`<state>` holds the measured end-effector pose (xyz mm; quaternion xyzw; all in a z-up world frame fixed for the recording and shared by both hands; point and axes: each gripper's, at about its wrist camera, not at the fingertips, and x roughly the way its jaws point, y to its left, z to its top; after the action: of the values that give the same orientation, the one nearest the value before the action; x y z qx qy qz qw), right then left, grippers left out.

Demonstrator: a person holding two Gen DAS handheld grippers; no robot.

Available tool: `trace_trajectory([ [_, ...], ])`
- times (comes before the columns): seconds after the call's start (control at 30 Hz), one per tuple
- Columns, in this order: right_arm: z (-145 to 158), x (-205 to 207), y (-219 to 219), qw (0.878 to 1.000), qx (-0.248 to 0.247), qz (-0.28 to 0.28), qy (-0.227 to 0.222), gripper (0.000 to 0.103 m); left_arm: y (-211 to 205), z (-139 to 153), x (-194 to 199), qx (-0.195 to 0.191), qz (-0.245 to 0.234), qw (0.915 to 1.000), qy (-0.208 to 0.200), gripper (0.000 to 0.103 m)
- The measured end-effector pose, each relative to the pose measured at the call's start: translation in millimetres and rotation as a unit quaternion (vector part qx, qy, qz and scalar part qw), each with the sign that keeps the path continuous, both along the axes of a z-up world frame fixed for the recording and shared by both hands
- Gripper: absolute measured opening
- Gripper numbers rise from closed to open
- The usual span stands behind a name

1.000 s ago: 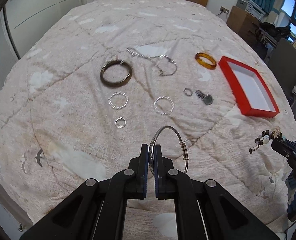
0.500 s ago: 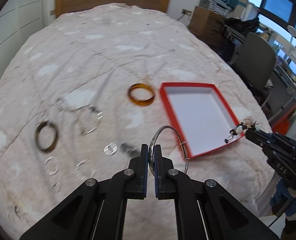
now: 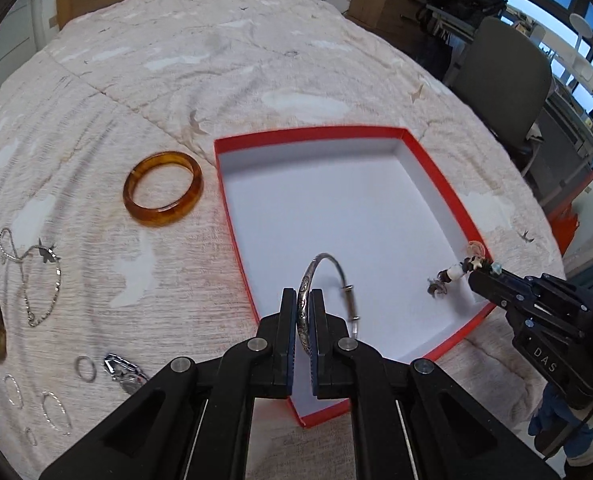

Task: Organize jewelry
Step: 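Open the left tool over the box while the right tool releases the beaded bracelet inside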

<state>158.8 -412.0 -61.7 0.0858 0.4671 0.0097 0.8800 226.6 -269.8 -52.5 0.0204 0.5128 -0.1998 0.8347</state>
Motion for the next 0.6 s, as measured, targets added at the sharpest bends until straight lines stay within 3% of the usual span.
trace_trajectory([
  [0.17,-9.0,-2.1,-3.7,1.000,-0.007,-0.011,0.006,0.013,-1.7,-13.6,-1.1,0.006,0.000,0.9999,0.009,0.007],
  [0.2,-8.2,-3.6,-4.2,1.000,-0.011,-0.015,0.005,0.016,-1.5,-12.6,-1.5,0.007,-0.001,0.9999,0.007,0.011],
  [0.27,-5.2,-6.6,-5.5,1.000,-0.012,-0.019,0.001,0.032,-0.5,-8.1,-2.9,0.008,0.001,1.0000,0.000,0.020],
  [0.43,12.2,-16.4,-2.8,0.999,-0.025,-0.023,-0.013,0.040,5.3,11.6,-11.0,0.005,0.003,0.9998,-0.021,0.038],
  [0.6,43.9,-33.0,-3.5,0.998,-0.029,-0.038,-0.036,0.041,32.2,47.9,-36.4,-0.006,0.039,0.9971,-0.065,0.039],
])
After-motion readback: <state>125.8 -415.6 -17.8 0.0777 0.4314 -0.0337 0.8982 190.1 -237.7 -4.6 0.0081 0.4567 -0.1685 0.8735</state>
